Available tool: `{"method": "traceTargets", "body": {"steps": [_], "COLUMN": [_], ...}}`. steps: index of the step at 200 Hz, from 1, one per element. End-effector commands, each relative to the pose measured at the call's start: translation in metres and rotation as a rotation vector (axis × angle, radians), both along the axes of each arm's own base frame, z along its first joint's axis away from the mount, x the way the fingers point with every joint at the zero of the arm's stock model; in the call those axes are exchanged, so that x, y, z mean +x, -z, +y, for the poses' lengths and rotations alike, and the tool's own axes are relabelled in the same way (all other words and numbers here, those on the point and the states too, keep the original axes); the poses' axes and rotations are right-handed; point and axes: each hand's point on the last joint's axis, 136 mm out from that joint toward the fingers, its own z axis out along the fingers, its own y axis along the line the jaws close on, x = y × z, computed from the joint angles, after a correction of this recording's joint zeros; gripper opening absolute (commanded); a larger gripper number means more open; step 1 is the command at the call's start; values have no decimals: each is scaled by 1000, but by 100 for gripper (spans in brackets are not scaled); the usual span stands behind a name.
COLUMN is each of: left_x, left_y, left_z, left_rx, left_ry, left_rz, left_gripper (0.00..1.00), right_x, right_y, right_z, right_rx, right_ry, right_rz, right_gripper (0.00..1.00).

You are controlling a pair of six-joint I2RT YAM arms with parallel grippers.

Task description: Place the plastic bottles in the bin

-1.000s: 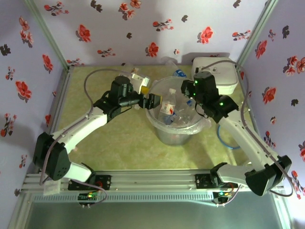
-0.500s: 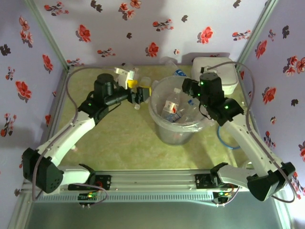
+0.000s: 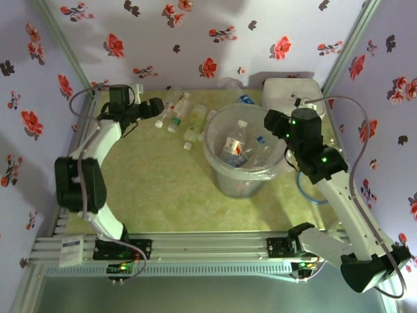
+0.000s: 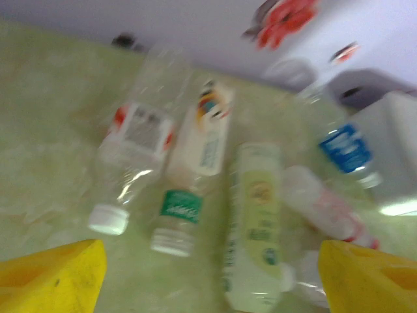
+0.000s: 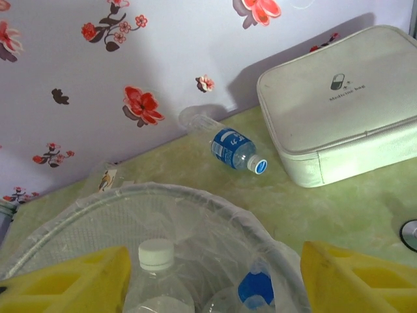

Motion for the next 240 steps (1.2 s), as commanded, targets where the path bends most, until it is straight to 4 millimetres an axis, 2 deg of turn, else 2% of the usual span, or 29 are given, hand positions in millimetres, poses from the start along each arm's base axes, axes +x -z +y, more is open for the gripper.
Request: {"method": "traceTargets", "body": {"steps": [1, 29, 69, 108, 138, 168, 192, 210, 240], "left_x": [18, 39, 57, 59, 57, 58, 58, 57, 55], "left_y": [23, 54, 82, 112, 129, 146, 152, 150, 139], "left_z": [3, 2, -3, -6, -7, -4, -5, -7, -5], "left_rx": [67, 89, 126, 206, 257, 279, 274, 274, 279], "left_ry": [17, 29, 66, 128, 154, 151, 155, 157, 145], "left_rz": [83, 140, 202, 279, 314, 351, 367, 364, 350], "left_gripper": [84, 87, 86, 93, 93, 86, 71, 62, 58], "right_x": [-4, -9, -13, -11, -8, -7, -10, -13, -18], "right_y": [-2, -2, 1, 5, 7, 9, 11, 13, 13], "right_z": [-10, -18, -27, -27, -24, -22, -24, -27, -32], "right_rx": [17, -4, -32, -28, -17, -5, -16, -28, -35], "right_ry": [40, 57, 78, 80, 75, 70, 73, 78, 83], "right_rz": [-13, -6, 10, 21, 27, 32, 37, 42, 41], "right_gripper": [71, 71, 71, 71, 71, 71, 71, 71, 70]}}
